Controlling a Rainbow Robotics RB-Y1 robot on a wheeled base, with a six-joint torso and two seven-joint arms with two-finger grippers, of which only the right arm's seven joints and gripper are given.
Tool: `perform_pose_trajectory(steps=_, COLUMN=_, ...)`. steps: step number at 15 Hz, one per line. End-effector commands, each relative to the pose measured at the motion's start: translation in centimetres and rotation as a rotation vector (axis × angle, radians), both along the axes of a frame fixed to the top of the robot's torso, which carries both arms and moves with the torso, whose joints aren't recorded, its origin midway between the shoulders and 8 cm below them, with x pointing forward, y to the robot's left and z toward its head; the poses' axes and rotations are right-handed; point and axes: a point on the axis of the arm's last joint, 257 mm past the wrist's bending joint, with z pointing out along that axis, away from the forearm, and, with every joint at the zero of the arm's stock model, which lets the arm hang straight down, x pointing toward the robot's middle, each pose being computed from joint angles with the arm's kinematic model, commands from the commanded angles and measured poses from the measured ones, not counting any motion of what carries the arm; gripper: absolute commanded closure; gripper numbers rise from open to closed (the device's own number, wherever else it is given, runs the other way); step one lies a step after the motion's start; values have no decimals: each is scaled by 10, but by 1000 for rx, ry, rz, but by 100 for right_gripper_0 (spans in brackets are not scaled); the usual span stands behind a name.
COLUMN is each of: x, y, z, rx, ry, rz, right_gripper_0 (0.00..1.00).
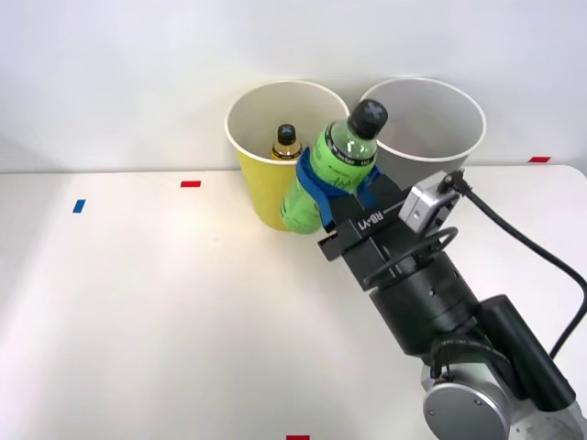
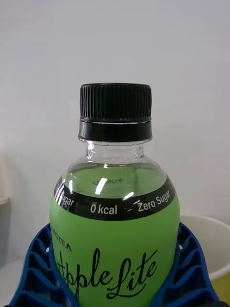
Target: Put cans in the gray bin, plastic bottles in the light green bin
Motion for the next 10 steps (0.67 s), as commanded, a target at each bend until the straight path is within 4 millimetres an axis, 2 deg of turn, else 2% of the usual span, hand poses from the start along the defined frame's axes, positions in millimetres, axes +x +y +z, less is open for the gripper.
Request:
perform_pose_trajectory(steps=1, x=11, y=15, z=43, rx=64, ry=-27, rz=51, right_gripper_0=100)
perform_pose_trajectory(steps=4, x=35, y=22, z=70, rx=25, ry=-38, rz=55, right_gripper_0=100)
perform_pose_trajectory(steps=8, x=75, y=39, z=82, rx=52, ry=-44, rz=29, right_gripper_0=100)
perform_pose_trajectory(steps=10, x=101, y=50, z=83, rx=59, ry=-45, rz=1, right_gripper_0=100)
